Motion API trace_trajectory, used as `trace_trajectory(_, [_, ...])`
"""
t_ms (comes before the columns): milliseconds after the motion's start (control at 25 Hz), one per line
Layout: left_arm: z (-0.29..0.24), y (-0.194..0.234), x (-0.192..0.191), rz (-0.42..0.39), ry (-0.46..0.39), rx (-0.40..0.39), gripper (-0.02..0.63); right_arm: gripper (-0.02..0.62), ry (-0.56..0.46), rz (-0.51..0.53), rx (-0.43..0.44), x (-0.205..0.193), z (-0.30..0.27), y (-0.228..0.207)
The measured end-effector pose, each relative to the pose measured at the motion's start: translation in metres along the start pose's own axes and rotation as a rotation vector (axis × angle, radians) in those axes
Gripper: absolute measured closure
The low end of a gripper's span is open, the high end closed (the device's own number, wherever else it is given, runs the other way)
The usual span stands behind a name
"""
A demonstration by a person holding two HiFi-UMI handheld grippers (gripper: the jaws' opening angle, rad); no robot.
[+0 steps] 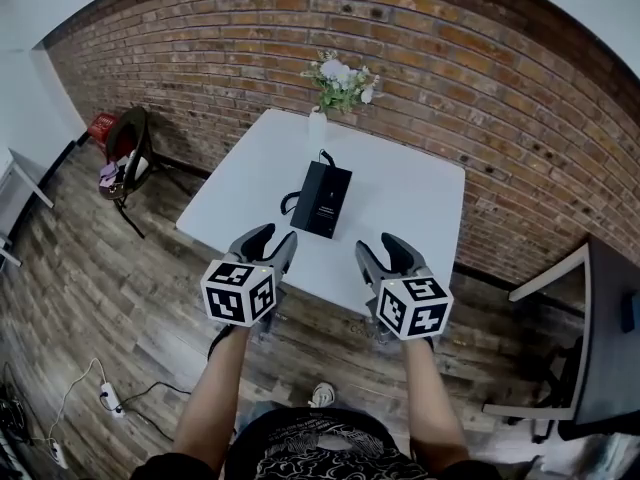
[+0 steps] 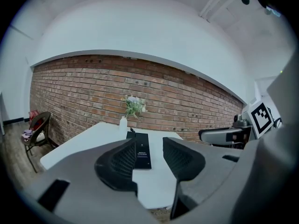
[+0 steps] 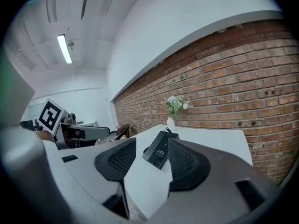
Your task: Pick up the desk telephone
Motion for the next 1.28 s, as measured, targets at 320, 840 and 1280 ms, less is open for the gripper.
trace_trajectory(320, [-0.035, 0.018, 0.000, 0.010, 0.012, -0.003, 0.440, 0.392, 0.027, -0.034, 0.022, -0.005, -0.035, -0.017])
trace_trajectory(840, [-0.110, 0.062, -0.020, 0.046, 0.087, -0.100, 0.437, 0.368, 0.085, -0.092, -0.015, -0.035, -0.105, -0.041])
trace_trajectory(1280, [-0.181, 0.109, -0.071, 0.193, 0.290, -0.261, 0.392, 0.341, 0.203, -0.200, -0.092, -0.084, -0.169, -0.060])
Point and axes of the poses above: the fingertips, and each gripper's own axes: z backward along the fingers, y to its left, x out of its top, the point moved 1 cm from there along z, backward along the fingers, and after that the axes turned 12 degrees about -y, right-handed, at the moved point
